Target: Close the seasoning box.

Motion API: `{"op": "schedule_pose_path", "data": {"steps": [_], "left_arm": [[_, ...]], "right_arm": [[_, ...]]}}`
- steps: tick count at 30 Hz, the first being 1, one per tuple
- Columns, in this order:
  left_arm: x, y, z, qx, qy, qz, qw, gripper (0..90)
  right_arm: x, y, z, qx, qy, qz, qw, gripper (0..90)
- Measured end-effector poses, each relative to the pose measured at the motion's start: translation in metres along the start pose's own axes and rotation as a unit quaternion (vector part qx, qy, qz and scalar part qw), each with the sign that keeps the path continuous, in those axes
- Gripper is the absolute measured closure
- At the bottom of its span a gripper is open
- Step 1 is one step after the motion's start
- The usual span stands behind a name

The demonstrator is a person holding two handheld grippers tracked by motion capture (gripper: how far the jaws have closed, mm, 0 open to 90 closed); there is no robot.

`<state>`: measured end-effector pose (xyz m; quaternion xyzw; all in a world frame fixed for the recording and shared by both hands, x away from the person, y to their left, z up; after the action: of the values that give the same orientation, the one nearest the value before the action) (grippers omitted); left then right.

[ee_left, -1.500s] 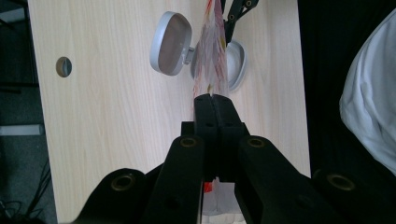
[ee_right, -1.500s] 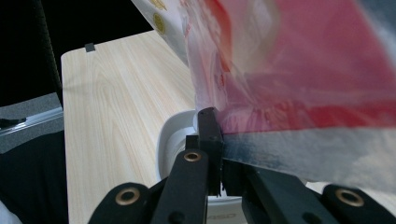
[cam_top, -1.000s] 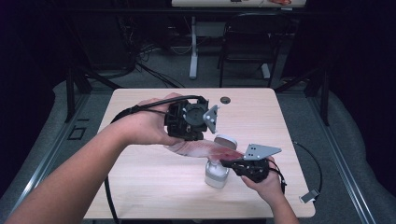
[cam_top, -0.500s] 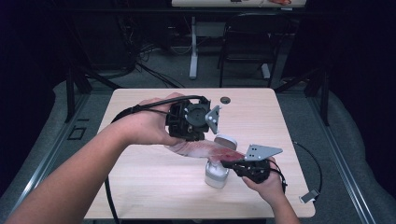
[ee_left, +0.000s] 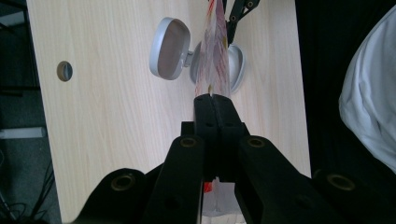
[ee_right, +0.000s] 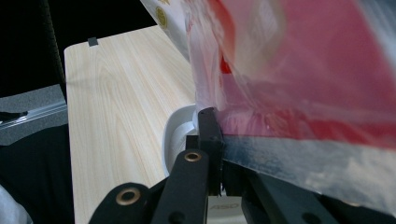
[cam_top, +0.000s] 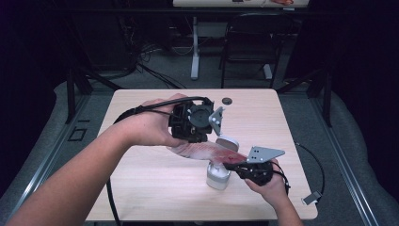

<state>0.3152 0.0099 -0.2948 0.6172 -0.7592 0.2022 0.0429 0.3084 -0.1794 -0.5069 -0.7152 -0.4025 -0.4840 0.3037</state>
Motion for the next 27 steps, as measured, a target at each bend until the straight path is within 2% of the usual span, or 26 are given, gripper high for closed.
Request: {"op": "schedule_pose_path", "data": {"steps": [17, 27], "left_arm": [[0.0028, -0.0014, 0.0024, -0.001, 0.003, 0.004, 1.0, 90.0], [0.0005, -0.0001, 0.0026, 0.0, 0.005, -0.001, 1.0, 90.0]], "right_arm": [[-0.002, 0.0032, -0.0049, -0.007, 0.002, 0.003, 1.0, 89.6], [-0.0015, 0.0041, -0.0034, -0.008, 0.002, 0.003, 1.0, 89.7]]}}
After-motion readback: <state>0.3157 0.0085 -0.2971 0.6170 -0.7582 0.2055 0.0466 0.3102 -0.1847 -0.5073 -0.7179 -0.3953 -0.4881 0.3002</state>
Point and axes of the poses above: each handheld gripper's, and its own axes: z roughly forward along the jaws, x roughly out of its top, y roughly to its right, the point moved 3 cm from there along z, roughly forward along the jaws, and after that the axes turned 6 degrees about y, right-handed, at the moved point
